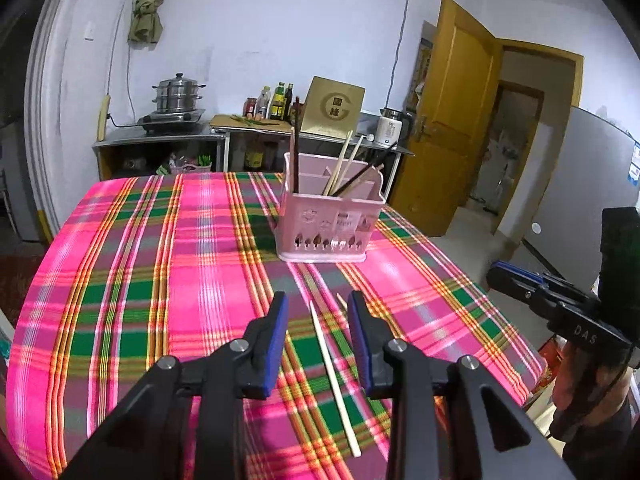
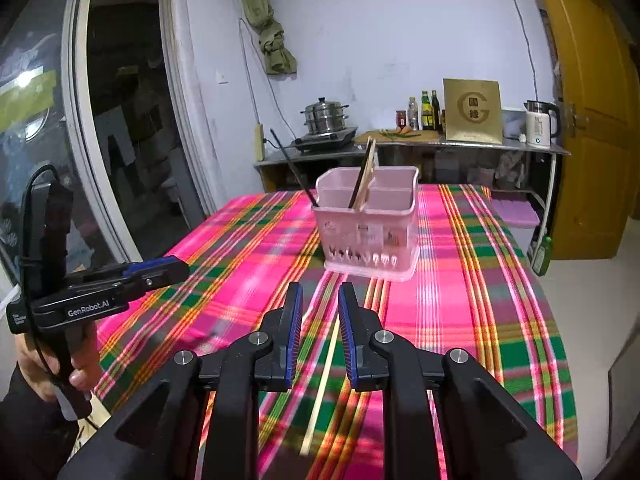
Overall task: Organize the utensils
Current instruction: 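Move both tools down to the last light chopsticks on the cloth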
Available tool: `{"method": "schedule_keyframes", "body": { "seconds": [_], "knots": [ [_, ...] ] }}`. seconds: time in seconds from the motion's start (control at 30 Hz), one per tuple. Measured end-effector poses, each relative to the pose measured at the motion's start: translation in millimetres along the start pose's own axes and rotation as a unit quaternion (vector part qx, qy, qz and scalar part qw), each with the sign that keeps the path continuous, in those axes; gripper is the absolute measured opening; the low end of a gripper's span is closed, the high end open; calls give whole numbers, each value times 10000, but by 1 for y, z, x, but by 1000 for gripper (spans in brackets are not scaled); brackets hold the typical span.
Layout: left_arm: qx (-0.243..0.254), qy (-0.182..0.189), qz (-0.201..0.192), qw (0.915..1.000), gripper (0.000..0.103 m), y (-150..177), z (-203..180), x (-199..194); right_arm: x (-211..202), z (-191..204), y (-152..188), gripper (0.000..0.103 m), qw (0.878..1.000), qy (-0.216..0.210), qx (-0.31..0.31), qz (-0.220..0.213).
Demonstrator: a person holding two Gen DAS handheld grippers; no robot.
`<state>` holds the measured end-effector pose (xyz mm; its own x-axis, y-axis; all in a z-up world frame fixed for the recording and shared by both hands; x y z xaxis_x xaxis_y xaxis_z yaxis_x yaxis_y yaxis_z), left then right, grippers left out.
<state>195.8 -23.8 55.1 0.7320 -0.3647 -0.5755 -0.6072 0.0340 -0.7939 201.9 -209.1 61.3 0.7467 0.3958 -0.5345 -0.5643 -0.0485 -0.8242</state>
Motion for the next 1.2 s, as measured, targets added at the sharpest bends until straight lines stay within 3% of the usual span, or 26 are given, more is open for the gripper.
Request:
{"method": "schedule_keyframes", "body": {
  "seconds": [0.47,0.93,1.2],
  "knots": [
    [-8,-98,394,9992,32,36,-2,18,12,-2,27,19,9995,61,78,303],
    [167,-118,1289,9914,32,39,-6,102,76,-19,39,19,9945,189,159,1016],
    [-59,-26,1750,9846,32,37,1,148,114,-26,39,19,9901,219,112,1380]
  ]
}}
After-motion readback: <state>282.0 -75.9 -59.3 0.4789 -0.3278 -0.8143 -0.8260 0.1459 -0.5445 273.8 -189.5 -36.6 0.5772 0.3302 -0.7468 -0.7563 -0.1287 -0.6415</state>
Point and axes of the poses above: each gripper's, at about its wrist camera, not at the fingertips, and x roughly the way its jaws point, z to its left, y to its underside, the point moved 6 cm from there along x, roughly the way its jaws point, and after that the axes turned 3 degrees about z, right-handed, at the moved point
